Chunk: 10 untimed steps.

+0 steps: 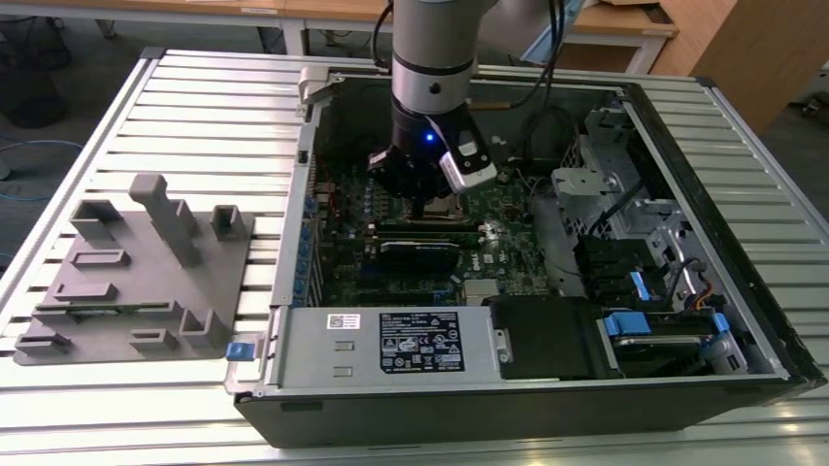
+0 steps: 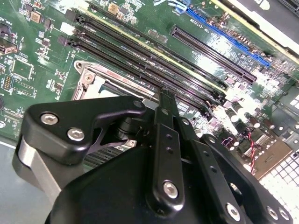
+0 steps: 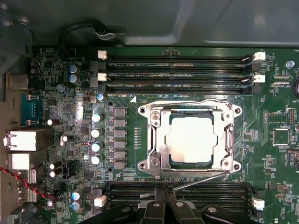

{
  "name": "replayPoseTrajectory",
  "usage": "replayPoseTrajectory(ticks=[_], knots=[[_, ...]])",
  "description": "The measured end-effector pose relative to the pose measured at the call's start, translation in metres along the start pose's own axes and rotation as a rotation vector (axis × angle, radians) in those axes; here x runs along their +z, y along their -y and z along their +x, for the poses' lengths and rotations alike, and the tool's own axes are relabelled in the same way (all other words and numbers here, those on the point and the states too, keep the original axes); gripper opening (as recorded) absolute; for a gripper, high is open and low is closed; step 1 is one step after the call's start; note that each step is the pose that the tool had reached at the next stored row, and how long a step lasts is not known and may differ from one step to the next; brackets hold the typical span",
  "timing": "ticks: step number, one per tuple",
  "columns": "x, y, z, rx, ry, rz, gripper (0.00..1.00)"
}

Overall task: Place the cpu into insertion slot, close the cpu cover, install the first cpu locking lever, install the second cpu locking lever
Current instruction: 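Install the second cpu locking lever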

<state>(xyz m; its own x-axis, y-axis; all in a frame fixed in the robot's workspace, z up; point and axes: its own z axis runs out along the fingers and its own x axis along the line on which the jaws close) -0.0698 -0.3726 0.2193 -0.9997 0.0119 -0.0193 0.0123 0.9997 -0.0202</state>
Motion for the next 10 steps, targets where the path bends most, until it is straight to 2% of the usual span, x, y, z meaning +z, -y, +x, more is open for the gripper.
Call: replayPoseTrajectory(ticks=[10], knots=[[0.007,-0.0001,0.0002,0.0,0.0001,0.0,0.11]])
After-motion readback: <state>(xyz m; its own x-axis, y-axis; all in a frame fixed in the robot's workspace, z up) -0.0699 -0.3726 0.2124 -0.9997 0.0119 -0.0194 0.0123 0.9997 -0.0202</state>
